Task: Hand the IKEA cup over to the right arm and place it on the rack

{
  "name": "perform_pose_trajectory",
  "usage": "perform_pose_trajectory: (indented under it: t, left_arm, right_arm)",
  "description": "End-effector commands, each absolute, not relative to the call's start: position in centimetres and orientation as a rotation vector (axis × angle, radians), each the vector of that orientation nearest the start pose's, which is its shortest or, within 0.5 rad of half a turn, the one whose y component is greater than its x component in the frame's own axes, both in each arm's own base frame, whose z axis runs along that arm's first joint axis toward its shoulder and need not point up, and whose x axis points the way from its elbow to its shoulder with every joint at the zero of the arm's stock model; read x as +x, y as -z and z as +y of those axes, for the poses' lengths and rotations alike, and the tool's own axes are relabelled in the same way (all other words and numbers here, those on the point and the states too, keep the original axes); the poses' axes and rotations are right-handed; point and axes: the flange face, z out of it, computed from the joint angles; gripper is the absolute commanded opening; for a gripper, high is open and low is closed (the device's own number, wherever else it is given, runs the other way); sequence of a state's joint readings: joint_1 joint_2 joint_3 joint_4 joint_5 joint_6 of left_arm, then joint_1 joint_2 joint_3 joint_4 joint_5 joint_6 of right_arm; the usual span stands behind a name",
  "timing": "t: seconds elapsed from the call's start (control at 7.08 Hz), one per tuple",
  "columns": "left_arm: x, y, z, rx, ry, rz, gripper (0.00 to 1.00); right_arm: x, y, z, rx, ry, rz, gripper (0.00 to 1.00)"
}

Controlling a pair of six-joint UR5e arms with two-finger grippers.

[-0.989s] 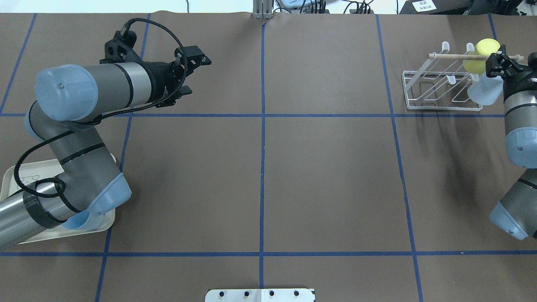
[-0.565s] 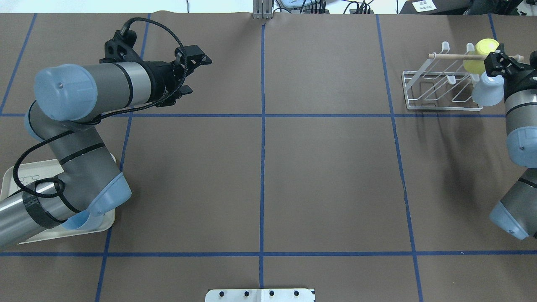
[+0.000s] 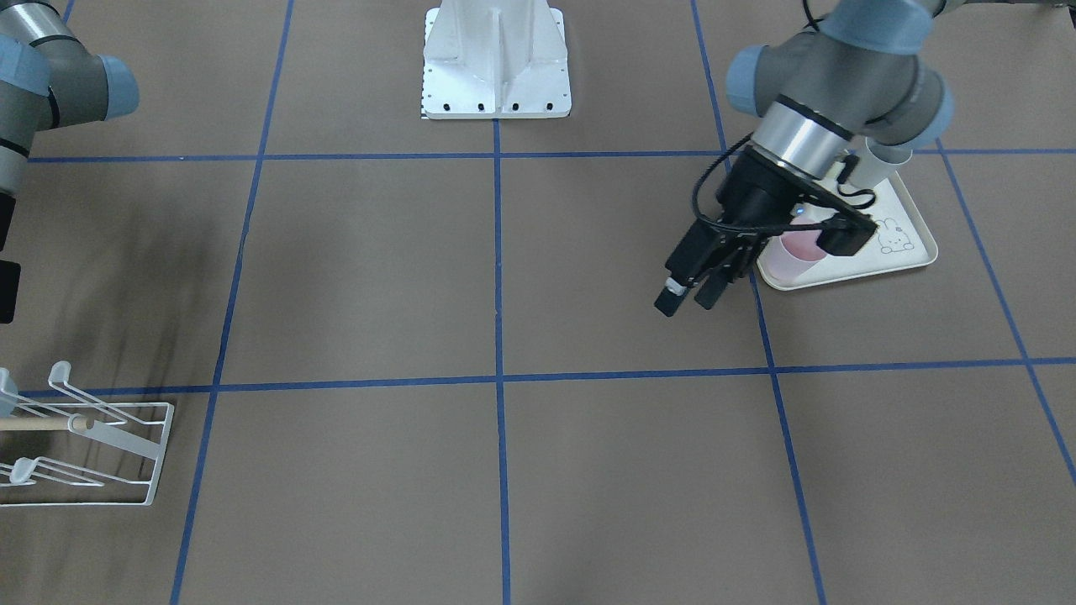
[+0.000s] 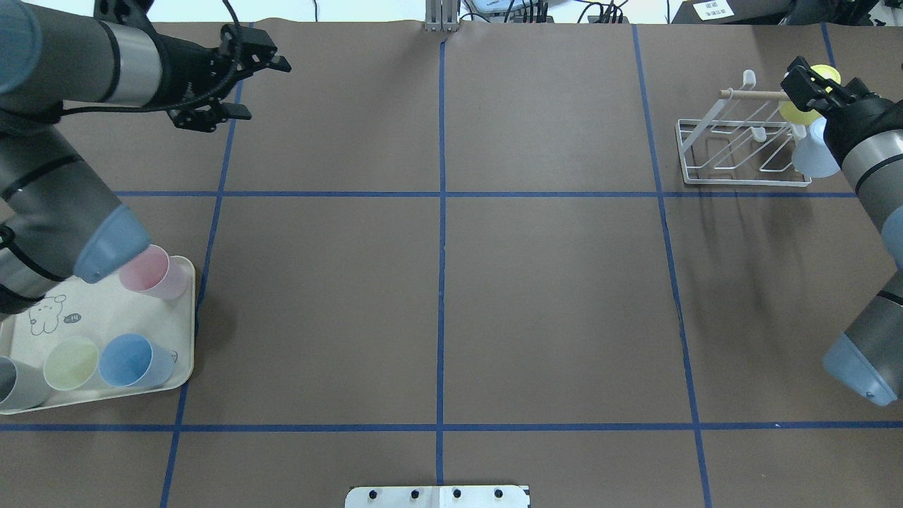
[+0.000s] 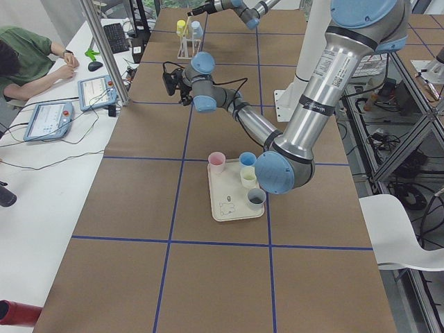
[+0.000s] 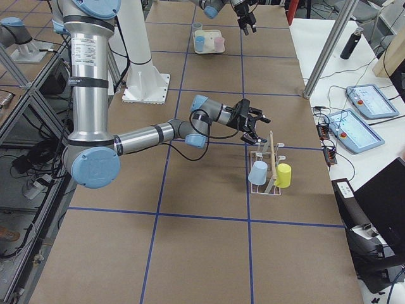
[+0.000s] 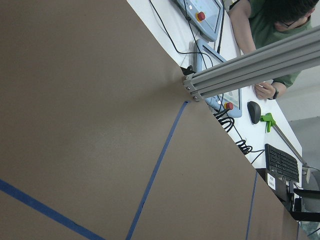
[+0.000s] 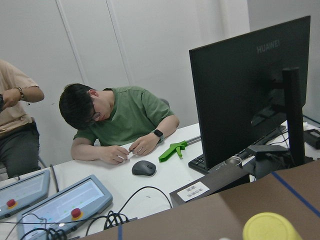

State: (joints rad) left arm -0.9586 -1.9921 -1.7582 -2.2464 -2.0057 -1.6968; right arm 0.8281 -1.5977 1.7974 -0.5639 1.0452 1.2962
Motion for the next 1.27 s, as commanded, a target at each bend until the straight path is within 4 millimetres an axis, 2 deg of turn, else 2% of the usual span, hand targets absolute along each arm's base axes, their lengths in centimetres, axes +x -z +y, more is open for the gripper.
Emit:
perform_pose_trajectory:
  t: [0.0, 0.14, 0.28, 0.42, 0.56, 0.71, 0.85, 0.99, 1.13]
  left_arm:
    - [20.5, -29.7, -54.5, 0.160, 0.503, 1.189, 1.00]
    - [19.1, -31.8, -51.9, 0.162, 0.411, 1.075, 1.00]
    - [18.1, -33.1, -50.4, 0.158, 0.331, 0.991, 1.00]
    - [17.8, -36.7, -48.9, 0.136, 0.258, 0.920, 1.00]
    - [18.0, -40.8, -48.0, 0.106, 0.197, 0.864, 1.00]
    - [21.2, -42.3, -47.1, 0.062, 0.157, 0.844, 1.00]
    - [25.0, -42.7, -45.6, 0.036, 0.175, 0.817, 1.00]
    - [27.3, -42.5, -44.3, 0.037, 0.180, 0.811, 1.00]
    - [27.0, -44.2, -43.2, 0.032, 0.167, 0.805, 1.00]
  right_arm:
    - [-20.6, -40.6, -47.1, 0.870, -0.797, -0.976, 1.00]
    - [-21.1, -37.8, -46.4, 0.793, -0.772, -1.019, 1.00]
    - [-21.9, -34.6, -46.1, 0.735, -0.718, -1.097, 1.00]
    - [-22.7, -32.8, -45.4, 0.645, -0.677, -1.185, 1.00]
    - [-24.3, -30.4, -45.7, 0.560, -0.676, -1.280, 1.00]
    - [-25.7, -28.9, -46.1, 0.498, -0.659, -1.335, 1.00]
    - [-26.6, -28.3, -46.2, 0.474, -0.647, -1.353, 1.00]
    - [-27.2, -28.3, -45.9, 0.466, -0.636, -1.358, 1.00]
    - [-27.3, -28.1, -45.8, 0.465, -0.633, -1.361, 1.00]
